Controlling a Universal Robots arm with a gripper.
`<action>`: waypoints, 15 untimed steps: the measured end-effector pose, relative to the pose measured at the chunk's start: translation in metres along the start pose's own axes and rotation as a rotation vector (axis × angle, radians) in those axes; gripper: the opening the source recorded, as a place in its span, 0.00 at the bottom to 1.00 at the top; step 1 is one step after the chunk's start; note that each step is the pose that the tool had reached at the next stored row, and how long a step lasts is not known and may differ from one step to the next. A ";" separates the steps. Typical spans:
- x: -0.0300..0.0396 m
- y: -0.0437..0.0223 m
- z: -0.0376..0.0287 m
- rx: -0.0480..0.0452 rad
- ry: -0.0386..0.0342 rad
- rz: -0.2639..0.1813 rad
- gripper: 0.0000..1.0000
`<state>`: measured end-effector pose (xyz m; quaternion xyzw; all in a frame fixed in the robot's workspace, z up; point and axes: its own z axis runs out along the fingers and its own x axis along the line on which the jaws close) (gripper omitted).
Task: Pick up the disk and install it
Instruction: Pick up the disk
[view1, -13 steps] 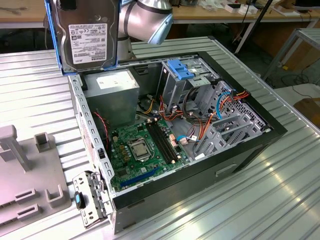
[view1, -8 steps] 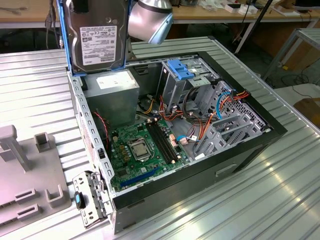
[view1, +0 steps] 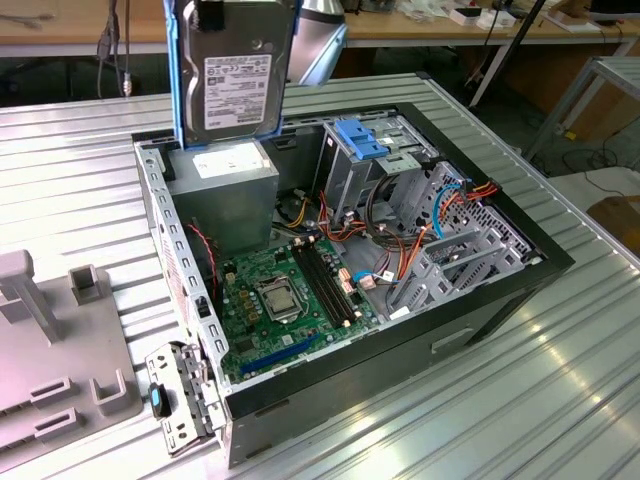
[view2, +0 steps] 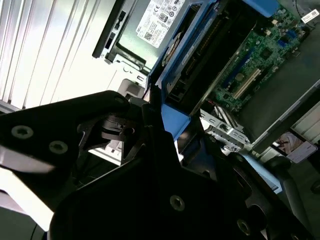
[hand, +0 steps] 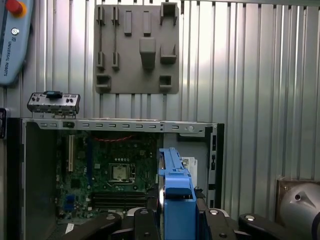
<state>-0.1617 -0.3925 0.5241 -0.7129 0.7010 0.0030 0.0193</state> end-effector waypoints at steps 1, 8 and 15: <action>0.0000 -0.0039 0.0004 0.0000 0.0001 0.001 0.37; 0.0027 -0.0099 0.0054 0.0019 0.0029 0.033 0.37; 0.0127 -0.0102 0.0069 0.0023 0.0100 0.040 0.37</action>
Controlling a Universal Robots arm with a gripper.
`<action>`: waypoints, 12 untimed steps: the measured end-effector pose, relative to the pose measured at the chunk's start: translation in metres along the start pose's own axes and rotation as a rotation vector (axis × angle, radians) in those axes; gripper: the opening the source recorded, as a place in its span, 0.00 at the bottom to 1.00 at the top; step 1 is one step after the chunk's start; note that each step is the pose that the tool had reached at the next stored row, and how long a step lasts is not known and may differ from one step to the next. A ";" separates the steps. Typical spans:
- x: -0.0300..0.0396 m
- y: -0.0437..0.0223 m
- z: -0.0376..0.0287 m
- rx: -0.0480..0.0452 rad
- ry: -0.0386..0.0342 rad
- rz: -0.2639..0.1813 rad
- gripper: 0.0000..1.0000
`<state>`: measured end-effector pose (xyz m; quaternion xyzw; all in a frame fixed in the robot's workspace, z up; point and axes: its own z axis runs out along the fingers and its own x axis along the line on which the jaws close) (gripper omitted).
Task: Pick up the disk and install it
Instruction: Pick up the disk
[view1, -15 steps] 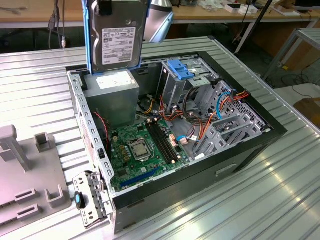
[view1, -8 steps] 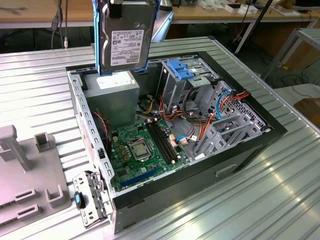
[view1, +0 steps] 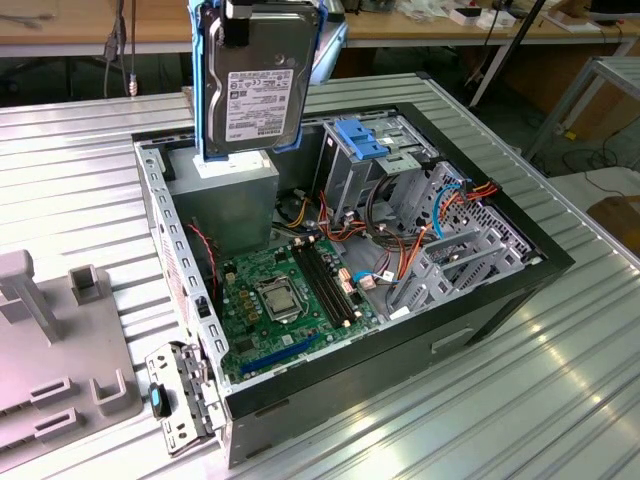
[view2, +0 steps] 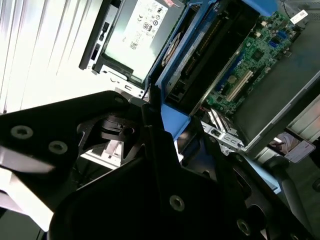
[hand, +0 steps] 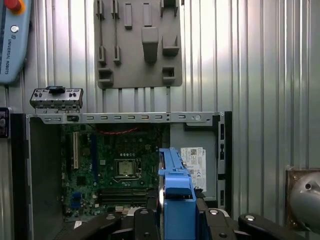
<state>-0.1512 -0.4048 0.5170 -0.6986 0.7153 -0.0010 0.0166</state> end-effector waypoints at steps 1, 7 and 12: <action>0.0016 0.0000 0.0000 -0.0001 0.0020 0.001 0.37; 0.0137 -0.0003 0.0009 0.0004 0.0155 0.004 0.37; 0.0251 -0.0006 0.0022 0.0008 0.0244 0.007 0.37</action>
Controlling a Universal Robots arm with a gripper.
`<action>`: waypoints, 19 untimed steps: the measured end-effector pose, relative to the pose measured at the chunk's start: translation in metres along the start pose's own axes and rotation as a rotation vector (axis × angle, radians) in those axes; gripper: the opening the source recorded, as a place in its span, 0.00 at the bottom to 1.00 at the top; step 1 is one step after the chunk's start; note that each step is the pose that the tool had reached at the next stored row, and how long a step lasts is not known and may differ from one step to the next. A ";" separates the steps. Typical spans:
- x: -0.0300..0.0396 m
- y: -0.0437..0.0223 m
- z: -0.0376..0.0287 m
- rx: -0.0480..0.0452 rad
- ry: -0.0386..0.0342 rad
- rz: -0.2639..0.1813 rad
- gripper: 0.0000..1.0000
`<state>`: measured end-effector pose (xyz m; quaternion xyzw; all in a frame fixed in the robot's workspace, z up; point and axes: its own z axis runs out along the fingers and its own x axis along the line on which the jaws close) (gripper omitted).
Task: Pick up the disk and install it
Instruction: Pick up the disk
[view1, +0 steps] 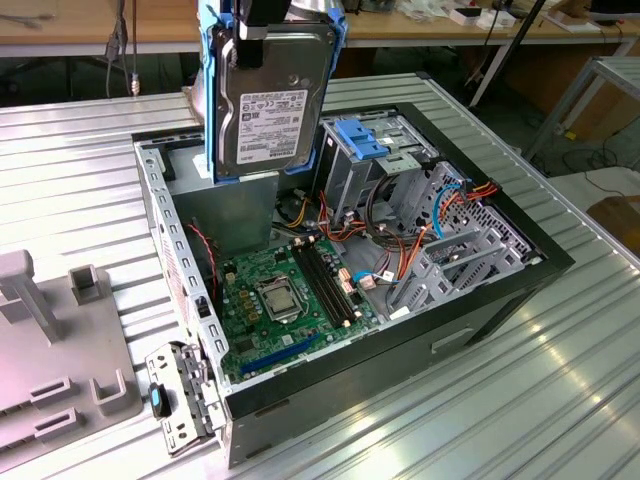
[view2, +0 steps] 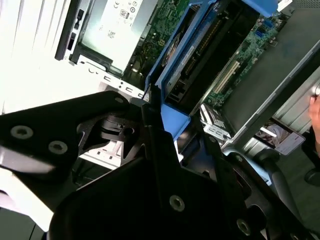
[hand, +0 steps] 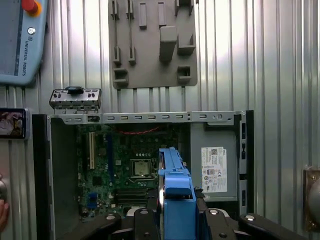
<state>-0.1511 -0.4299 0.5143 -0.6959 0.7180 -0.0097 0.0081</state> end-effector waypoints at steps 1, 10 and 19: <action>0.0009 -0.0005 0.0006 0.0001 0.0014 0.000 0.37; 0.0004 -0.0402 0.0060 0.0003 0.0108 0.001 0.37; 0.0153 -0.0475 0.0102 0.0005 0.0205 0.009 0.37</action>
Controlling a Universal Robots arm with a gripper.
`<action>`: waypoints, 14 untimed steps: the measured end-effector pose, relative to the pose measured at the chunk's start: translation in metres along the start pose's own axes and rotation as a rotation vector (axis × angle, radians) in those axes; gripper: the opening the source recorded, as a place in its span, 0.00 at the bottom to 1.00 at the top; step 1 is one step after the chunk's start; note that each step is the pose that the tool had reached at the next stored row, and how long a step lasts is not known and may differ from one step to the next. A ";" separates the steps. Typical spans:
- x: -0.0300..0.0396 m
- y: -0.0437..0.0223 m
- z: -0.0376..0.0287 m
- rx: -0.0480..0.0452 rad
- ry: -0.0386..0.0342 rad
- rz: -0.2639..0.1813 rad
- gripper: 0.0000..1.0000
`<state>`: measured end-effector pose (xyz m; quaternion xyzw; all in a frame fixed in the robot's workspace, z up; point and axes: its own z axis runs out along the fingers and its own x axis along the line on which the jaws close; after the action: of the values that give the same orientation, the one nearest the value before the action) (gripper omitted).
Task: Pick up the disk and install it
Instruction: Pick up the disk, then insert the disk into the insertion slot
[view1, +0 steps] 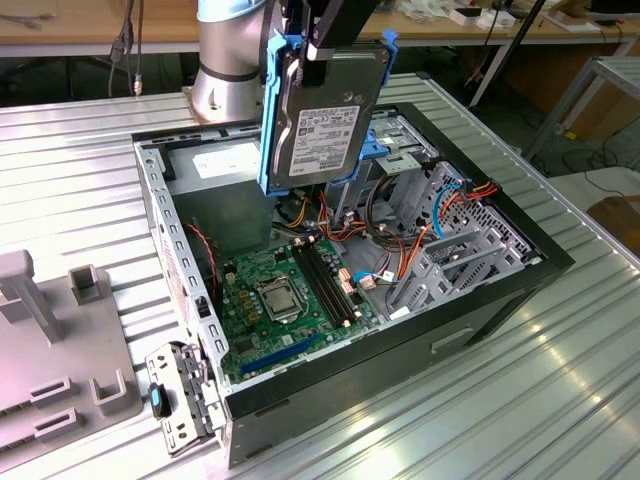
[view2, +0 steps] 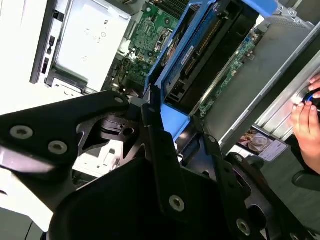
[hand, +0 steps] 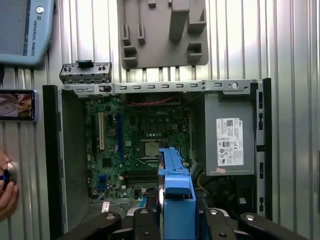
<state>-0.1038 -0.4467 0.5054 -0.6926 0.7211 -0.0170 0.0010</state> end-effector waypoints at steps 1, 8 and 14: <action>0.0013 -0.0001 0.0004 0.0000 0.0003 0.000 0.37; 0.0034 -0.0094 0.0048 0.0003 0.0067 0.002 0.37; 0.0033 -0.0101 0.0049 0.0002 0.0068 0.002 0.37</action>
<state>-0.0937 -0.4506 0.5009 -0.6919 0.7217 -0.0195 -0.0014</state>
